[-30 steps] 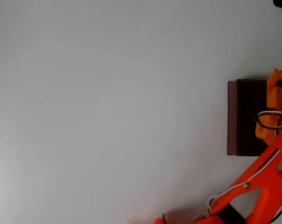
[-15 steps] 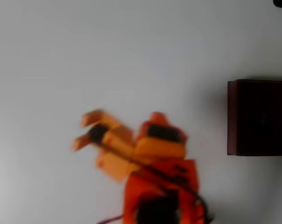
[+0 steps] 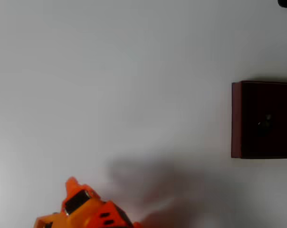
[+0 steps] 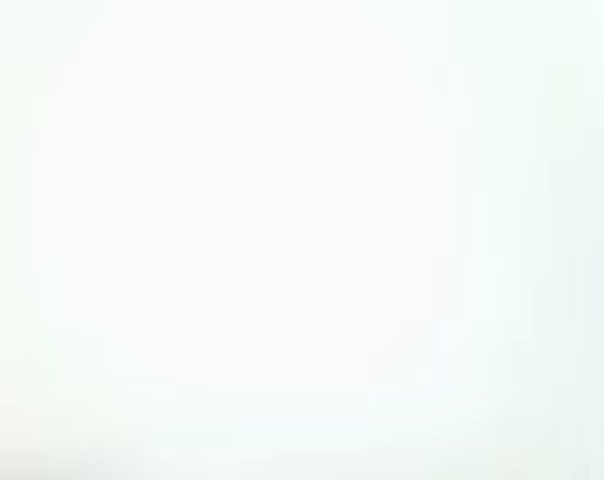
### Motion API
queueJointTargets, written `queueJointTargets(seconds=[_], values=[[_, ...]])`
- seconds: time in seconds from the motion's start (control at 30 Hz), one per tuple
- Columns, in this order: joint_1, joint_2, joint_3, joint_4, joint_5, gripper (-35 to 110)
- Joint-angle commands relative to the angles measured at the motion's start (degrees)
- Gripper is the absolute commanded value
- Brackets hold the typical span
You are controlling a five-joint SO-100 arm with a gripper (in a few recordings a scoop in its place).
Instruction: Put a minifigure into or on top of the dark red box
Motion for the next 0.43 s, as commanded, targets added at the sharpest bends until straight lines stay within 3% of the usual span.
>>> queueJointTargets(seconds=[0.0,0.1,0.4], values=[[-2.8,11.7,6.2,1.0,-0.5,8],[-0.4,26.9,11.4,9.8,0.3,9],[2.5,26.7,14.0,10.0,4.6,0]])
